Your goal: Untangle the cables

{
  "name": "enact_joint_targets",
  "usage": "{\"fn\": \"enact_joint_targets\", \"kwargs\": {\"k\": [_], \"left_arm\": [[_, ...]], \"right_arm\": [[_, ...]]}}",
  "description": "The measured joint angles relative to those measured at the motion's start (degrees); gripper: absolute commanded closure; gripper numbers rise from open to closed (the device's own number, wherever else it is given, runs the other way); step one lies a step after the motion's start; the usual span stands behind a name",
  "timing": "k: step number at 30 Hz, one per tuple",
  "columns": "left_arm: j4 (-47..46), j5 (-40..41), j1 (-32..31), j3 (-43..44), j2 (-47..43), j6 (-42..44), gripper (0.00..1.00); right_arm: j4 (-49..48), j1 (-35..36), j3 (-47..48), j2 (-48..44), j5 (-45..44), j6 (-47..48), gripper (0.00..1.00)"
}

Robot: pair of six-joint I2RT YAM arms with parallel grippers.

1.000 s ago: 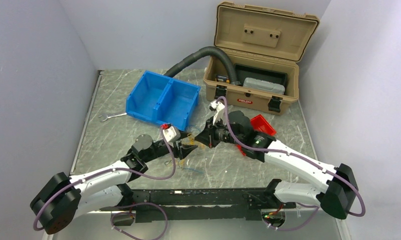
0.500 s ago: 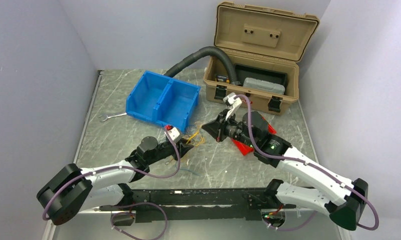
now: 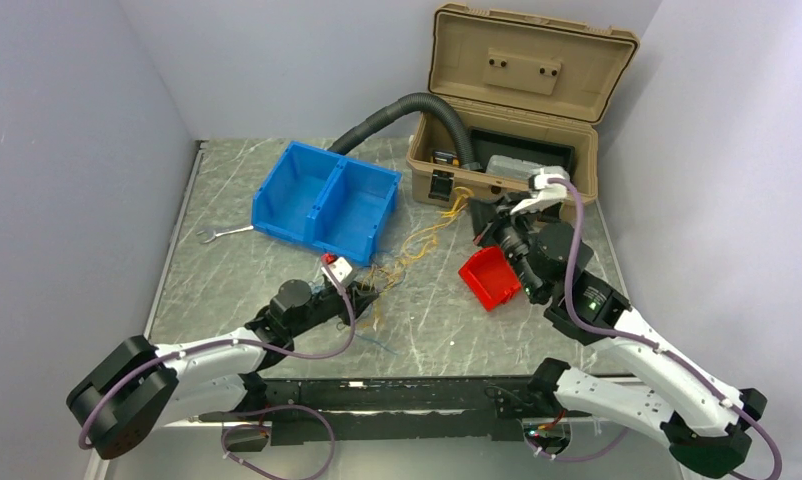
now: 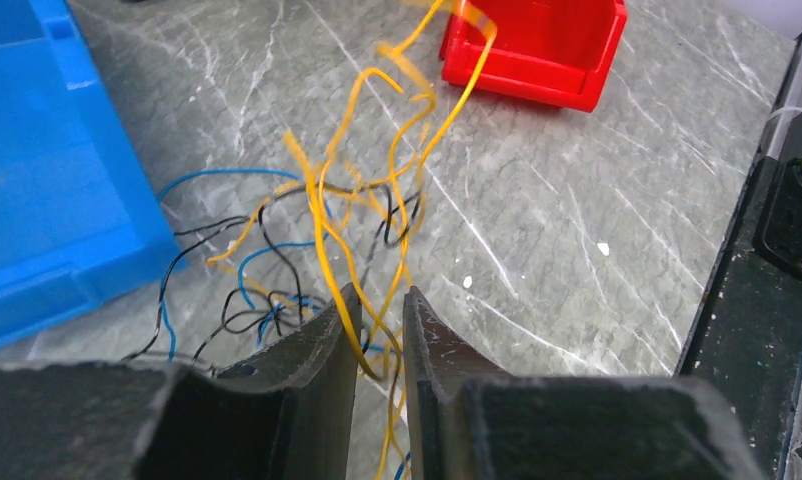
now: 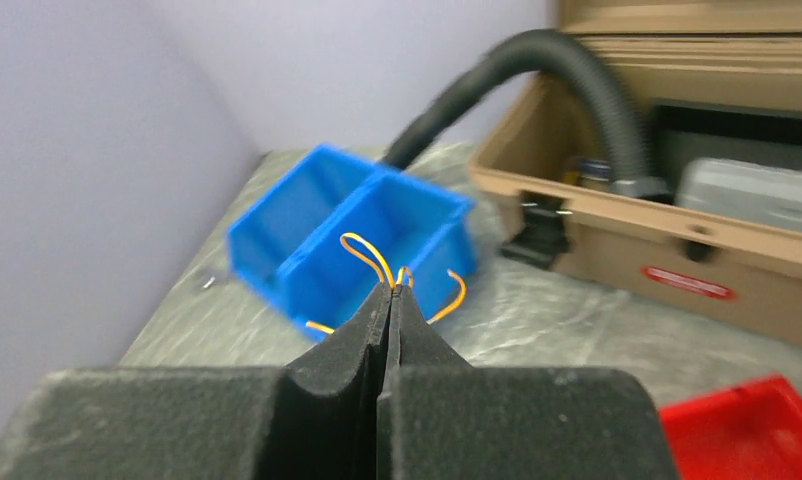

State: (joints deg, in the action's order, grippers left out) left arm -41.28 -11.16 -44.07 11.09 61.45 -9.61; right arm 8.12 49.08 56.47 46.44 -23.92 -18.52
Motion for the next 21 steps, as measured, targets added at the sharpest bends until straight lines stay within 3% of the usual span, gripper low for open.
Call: {"fn": "enact_joint_targets", "kwargs": {"k": [5,10,17,21], "left_arm": [[0.33,2.14,-0.02,-2.75,-2.78,-0.83,0.75],[3.76,5.14,-0.02,-3.48,-7.02,-1.73,0.77],[11.06,16.74,0.0,-5.44,-18.82,-3.82,0.74],[13.9,18.25,-0.02,-5.9,-22.25,-3.48,0.64]], "right_arm": [[5.49,-1.57,-0.04,-0.9,-18.36,-5.57,1.0],[12.46,-4.13,-0.42,-0.74,-27.45,-11.41,1.0],[18.97,-6.84,-1.99,-0.42,-30.93,-16.74,1.0],[19.21,-7.13,-3.93,0.92,-26.84,-16.98,1.0]]}}
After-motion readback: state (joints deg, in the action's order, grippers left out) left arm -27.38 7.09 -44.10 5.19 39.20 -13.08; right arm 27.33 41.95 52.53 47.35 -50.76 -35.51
